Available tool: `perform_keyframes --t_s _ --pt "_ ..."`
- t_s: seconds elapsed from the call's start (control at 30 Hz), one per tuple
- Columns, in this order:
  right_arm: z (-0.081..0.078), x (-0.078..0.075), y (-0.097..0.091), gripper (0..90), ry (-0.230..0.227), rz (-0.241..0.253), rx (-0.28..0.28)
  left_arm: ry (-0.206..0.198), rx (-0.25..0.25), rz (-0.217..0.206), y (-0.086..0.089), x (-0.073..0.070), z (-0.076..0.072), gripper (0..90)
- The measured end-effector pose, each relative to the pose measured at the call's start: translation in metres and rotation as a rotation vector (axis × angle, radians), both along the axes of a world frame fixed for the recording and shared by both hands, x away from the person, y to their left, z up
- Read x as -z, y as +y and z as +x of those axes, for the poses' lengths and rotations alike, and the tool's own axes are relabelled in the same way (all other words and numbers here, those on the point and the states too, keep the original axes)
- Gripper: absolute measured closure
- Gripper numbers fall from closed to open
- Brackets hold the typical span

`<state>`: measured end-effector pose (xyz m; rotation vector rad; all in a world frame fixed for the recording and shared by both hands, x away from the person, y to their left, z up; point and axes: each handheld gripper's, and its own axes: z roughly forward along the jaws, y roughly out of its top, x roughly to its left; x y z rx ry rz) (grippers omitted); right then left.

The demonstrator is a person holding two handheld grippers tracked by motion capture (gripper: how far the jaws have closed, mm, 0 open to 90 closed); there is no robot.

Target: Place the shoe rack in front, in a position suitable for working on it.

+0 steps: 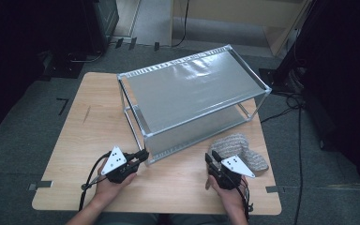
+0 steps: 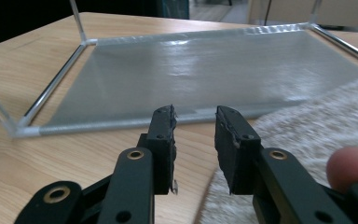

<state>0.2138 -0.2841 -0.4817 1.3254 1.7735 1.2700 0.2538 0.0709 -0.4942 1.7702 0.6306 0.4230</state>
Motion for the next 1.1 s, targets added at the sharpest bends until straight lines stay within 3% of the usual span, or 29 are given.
perform_keyframes --t_s 0.27,0.47,0.57,0.73,0.93,1.1 --pt "0.004 0.002 0.018 67.1 0.006 -0.001 -0.063 -0.006 0.085 -0.002 -0.011 0.000 -0.020 80.6" --pt "0.001 0.003 0.031 64.1 -0.003 0.002 -0.119 -0.026 0.103 -0.078 0.006 -0.006 -0.021 60.3" --pt "0.000 0.003 0.038 61.0 -0.009 0.007 -0.150 -0.022 0.069 -0.104 0.020 -0.007 -0.016 55.2" --pt "-0.001 0.003 0.049 53.9 -0.012 0.031 -0.212 -0.005 -0.022 -0.100 0.039 -0.005 -0.008 49.2" --pt "-0.004 0.003 0.068 48.1 -0.033 0.031 -0.290 0.053 -0.149 -0.115 0.060 0.001 0.004 47.3" --pt "-0.003 0.006 0.086 43.6 -0.022 0.051 -0.329 0.070 -0.208 -0.120 0.071 0.003 0.008 47.2"
